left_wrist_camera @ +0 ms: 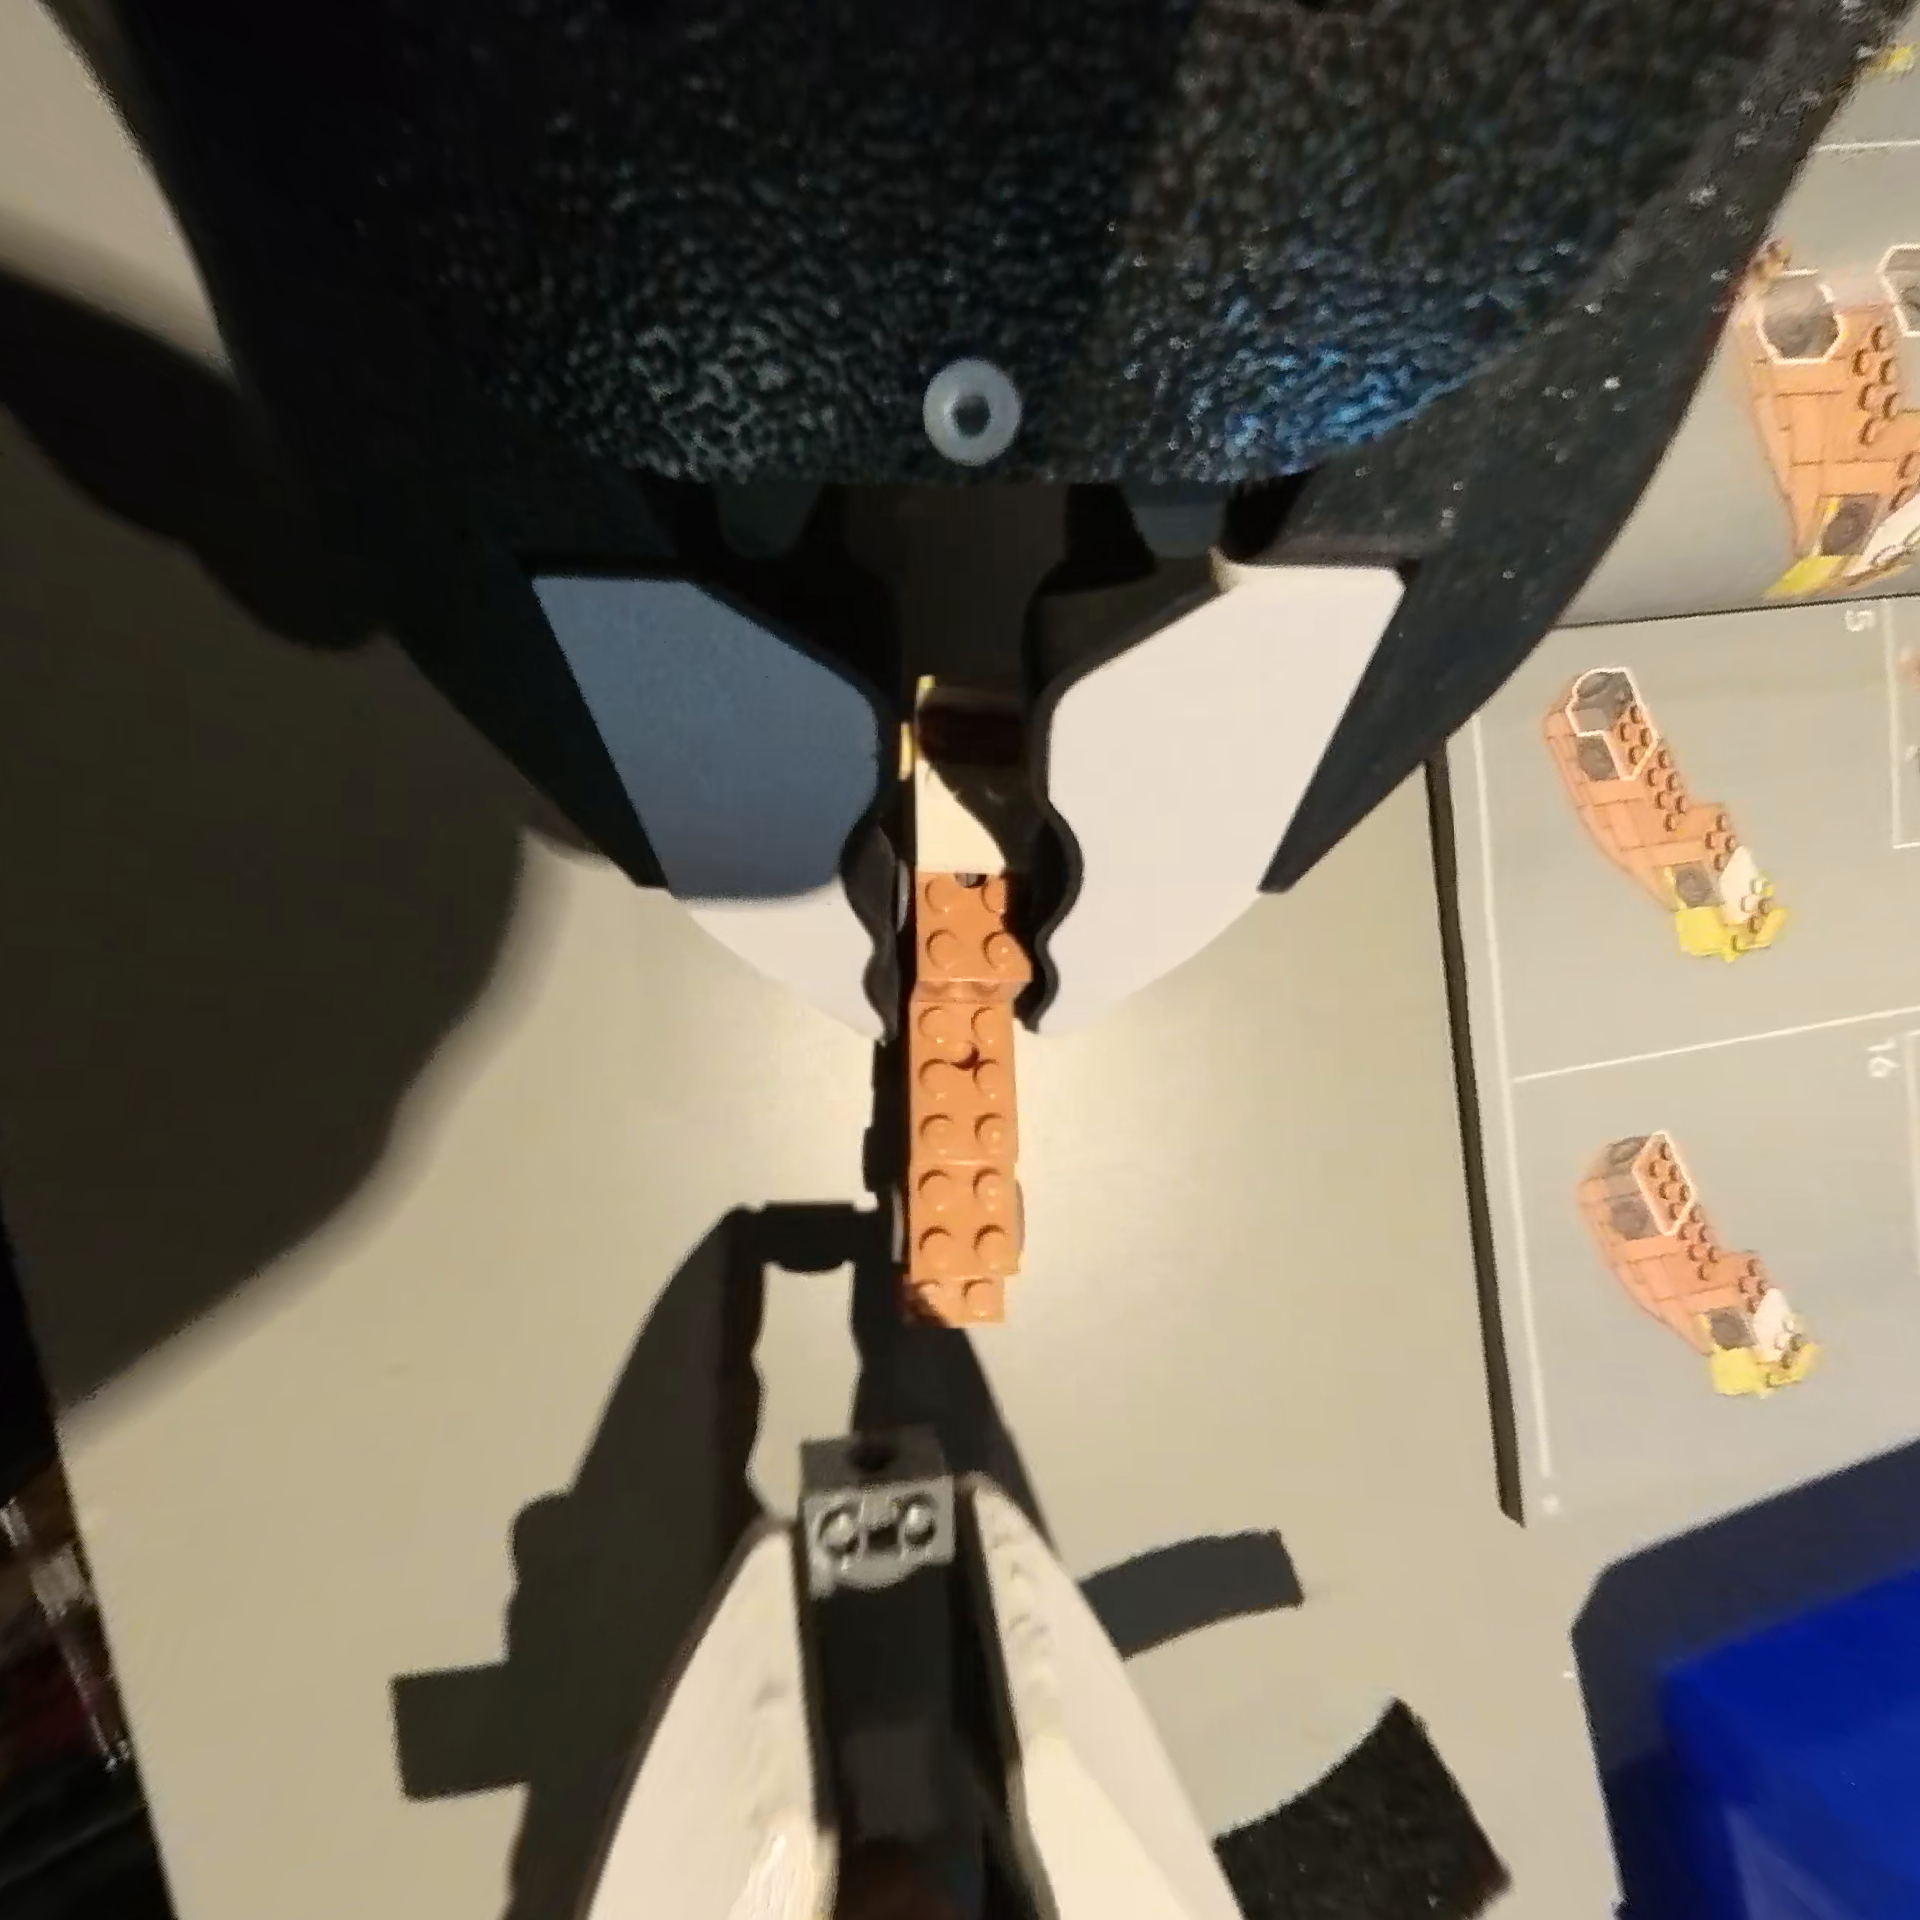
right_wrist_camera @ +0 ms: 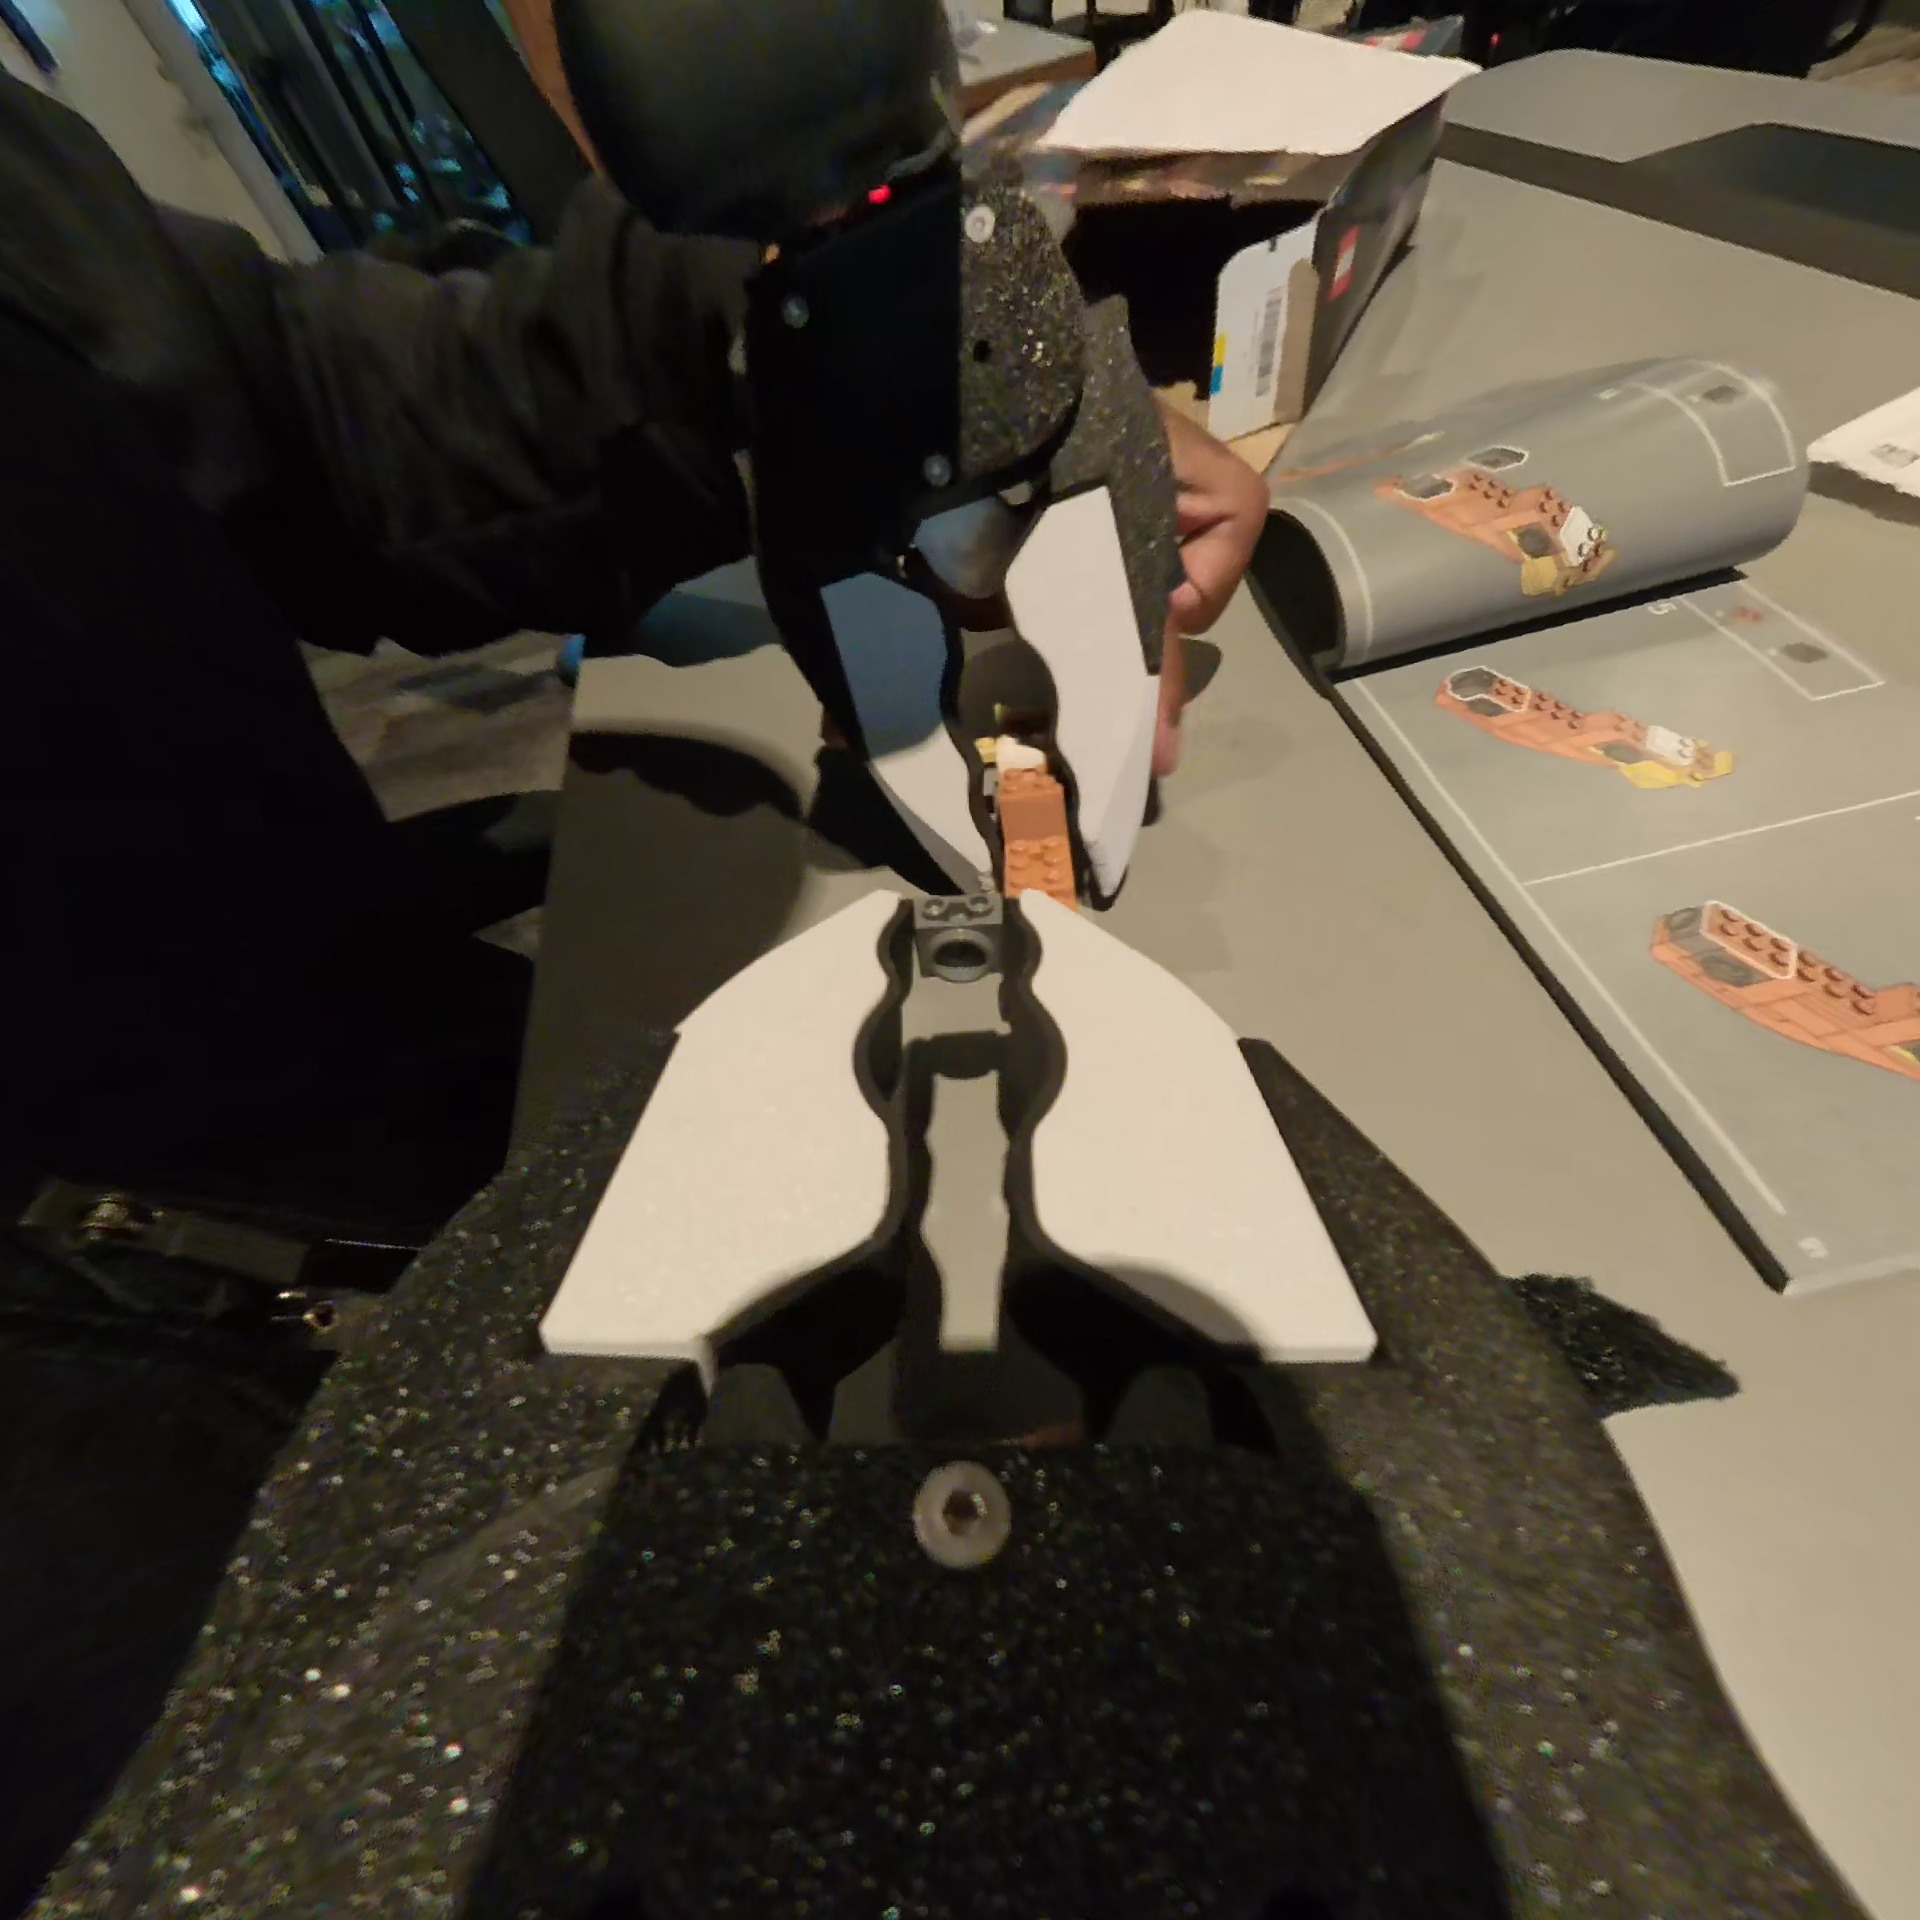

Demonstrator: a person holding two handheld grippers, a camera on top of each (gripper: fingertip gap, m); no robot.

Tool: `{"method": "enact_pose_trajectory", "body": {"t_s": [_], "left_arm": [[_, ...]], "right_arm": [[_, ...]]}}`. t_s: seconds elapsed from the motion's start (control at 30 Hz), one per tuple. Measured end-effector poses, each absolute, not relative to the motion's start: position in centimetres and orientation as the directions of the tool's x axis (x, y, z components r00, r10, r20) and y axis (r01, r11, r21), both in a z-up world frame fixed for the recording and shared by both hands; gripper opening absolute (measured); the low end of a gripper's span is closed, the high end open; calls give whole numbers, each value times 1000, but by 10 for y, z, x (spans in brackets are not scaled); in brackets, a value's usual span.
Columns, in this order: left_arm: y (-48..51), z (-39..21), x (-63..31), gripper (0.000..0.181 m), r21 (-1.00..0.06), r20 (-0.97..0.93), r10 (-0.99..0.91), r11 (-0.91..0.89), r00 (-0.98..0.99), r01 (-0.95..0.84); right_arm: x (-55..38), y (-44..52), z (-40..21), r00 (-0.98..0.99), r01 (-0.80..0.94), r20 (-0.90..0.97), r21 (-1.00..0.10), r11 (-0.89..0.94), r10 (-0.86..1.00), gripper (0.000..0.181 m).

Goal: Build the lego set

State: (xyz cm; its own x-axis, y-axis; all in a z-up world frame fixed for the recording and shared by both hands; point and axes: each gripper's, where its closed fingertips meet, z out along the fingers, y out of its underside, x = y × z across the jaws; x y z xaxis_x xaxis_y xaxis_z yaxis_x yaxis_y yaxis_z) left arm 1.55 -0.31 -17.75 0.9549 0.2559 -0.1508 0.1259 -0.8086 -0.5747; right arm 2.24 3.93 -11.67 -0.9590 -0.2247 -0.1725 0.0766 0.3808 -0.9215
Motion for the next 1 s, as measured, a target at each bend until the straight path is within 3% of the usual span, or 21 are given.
{"method": "enact_pose_trajectory", "body": {"t_s": [1.0], "left_arm": [[11,-159,25,20,-768,-138,356,-627,924,127]], "right_arm": [[21,30,-118,-970,-9,-88,-917,398,-225,16]]}}
